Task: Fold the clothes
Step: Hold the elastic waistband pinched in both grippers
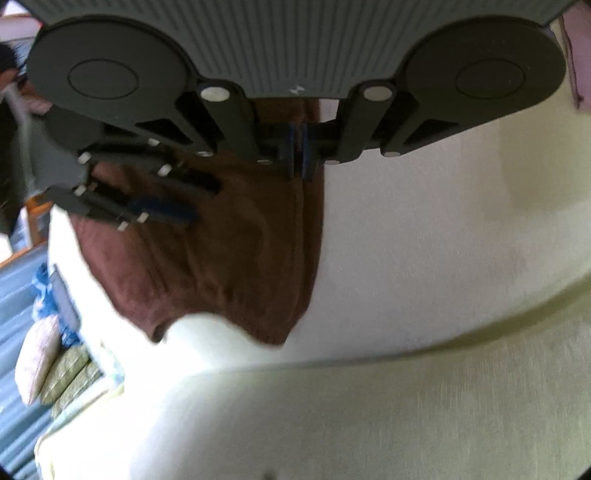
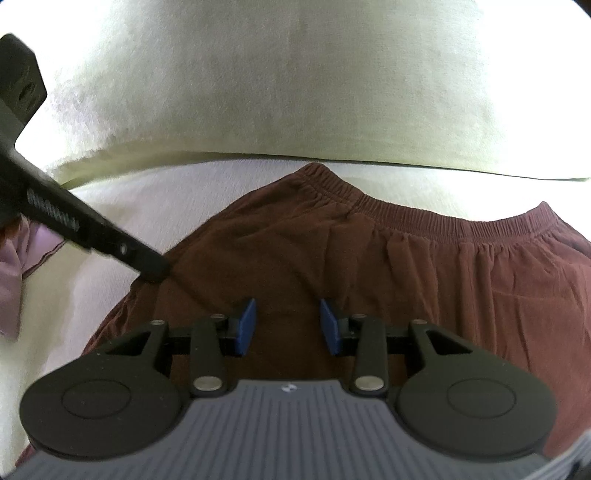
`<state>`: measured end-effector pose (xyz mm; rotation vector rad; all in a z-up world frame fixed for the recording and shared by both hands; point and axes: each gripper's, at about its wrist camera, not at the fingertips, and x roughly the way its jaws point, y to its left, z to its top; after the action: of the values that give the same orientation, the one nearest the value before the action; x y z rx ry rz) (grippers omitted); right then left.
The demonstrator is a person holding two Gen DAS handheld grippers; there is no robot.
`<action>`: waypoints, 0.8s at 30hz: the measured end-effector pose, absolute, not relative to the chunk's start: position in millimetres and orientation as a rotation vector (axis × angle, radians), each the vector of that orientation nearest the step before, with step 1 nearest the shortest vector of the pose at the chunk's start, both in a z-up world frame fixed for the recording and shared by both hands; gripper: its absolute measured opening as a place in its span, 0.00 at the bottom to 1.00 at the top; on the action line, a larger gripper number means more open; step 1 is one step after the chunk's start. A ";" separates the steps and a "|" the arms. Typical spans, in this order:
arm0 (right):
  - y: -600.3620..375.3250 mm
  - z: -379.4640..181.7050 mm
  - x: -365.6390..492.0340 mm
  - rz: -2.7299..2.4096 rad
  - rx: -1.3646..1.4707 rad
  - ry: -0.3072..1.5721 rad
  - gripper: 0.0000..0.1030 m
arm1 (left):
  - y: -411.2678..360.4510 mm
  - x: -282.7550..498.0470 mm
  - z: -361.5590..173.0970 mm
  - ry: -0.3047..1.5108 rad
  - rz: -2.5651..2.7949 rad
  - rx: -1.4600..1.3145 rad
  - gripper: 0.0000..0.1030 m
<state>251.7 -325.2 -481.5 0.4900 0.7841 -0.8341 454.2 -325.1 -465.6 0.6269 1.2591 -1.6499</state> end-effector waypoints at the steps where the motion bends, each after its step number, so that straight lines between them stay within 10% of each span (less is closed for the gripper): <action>1: -325.1 -480.0 251.8 -0.835 0.488 0.782 0.35 | -330.9 456.6 -459.0 1.232 -1.654 0.615 0.07; 24: -332.8 -479.5 235.2 -0.892 0.550 0.739 0.43 | -390.2 432.2 -484.4 1.199 -1.690 0.687 0.15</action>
<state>235.2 -332.8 -479.5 0.5502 0.7392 -0.8918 432.2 -390.2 -484.4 0.6866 1.1989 -1.6896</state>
